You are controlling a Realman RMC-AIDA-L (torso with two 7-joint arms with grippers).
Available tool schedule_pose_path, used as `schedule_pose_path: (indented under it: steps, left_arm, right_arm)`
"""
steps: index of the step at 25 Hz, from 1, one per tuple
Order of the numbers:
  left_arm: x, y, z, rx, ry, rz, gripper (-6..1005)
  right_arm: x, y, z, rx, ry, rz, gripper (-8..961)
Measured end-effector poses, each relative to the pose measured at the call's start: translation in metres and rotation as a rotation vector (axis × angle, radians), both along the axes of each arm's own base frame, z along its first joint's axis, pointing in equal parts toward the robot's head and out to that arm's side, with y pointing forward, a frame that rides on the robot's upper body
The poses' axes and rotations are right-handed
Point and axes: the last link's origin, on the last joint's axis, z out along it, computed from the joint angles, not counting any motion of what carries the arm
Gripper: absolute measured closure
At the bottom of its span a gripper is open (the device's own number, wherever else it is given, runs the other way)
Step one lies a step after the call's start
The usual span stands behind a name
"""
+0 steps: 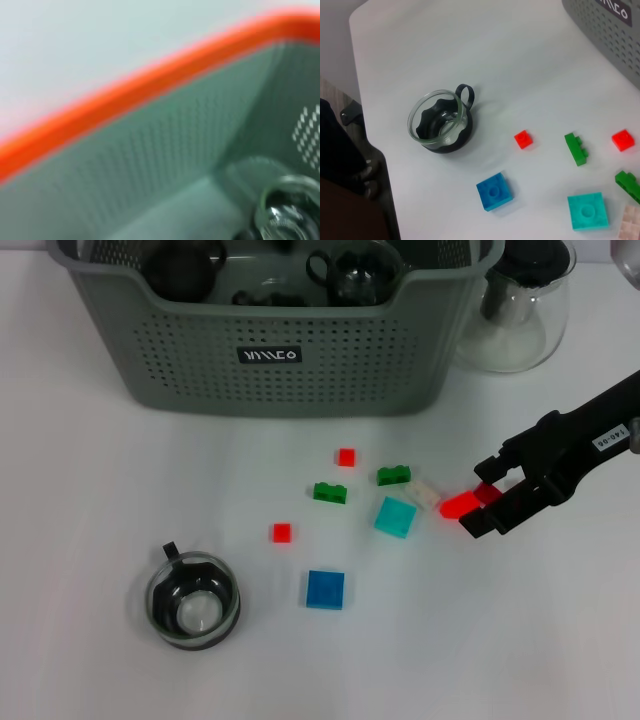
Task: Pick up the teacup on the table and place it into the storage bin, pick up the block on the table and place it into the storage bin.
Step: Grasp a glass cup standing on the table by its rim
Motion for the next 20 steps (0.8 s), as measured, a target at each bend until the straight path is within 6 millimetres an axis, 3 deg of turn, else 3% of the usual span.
schedule_pose_path:
  steps: [4, 5, 6, 10, 14, 20]
  left_arm:
    - [0.019, -0.006, 0.042, 0.073, -0.064, -0.041, 487]
    - [0.019, -0.006, 0.042, 0.073, -0.064, -0.041, 477]
    - [0.026, -0.016, 0.066, 0.102, -0.118, -0.06, 468]
    - [0.032, -0.045, 0.093, 0.08, -0.214, -0.145, 410]
    - [0.034, -0.097, 0.102, -0.119, -0.347, -0.342, 292]
    - [0.0, -0.155, 0.097, -0.407, -0.393, -0.409, 169]
  right_arm:
    - [0.001, 0.0, 0.001, 0.002, 0.002, -0.004, 26]
    - [0.001, 0.0, 0.002, 0.002, 0.002, -0.004, 26]
    - [0.002, 0.0, 0.002, 0.002, 0.002, -0.003, 26]
    - [0.002, 0.0, 0.003, 0.004, 0.003, 0.0, 26]
    - [0.003, 0.001, 0.004, 0.009, 0.003, 0.002, 26]
    - [0.002, 0.001, 0.001, 0.014, 0.007, -0.005, 26]
